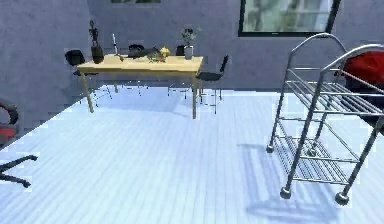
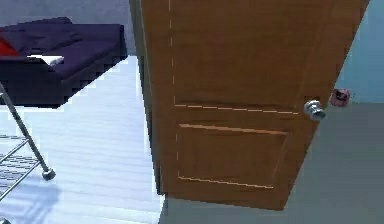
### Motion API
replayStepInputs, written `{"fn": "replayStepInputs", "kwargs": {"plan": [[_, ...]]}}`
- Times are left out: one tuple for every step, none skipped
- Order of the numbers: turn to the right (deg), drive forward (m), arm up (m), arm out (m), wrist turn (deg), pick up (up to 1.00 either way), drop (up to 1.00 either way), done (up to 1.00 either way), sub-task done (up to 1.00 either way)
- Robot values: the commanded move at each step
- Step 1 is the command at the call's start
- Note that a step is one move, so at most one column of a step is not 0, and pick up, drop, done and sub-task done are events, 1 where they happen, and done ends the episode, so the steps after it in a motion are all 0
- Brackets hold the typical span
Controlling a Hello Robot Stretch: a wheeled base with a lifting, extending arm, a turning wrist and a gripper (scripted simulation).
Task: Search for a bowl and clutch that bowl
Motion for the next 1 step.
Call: {"fn": "replayStepInputs", "kwargs": {"plan": [[0.0,0.50,0.00,0.00,0.0,0.00,0.00,0.00,0.00]]}}
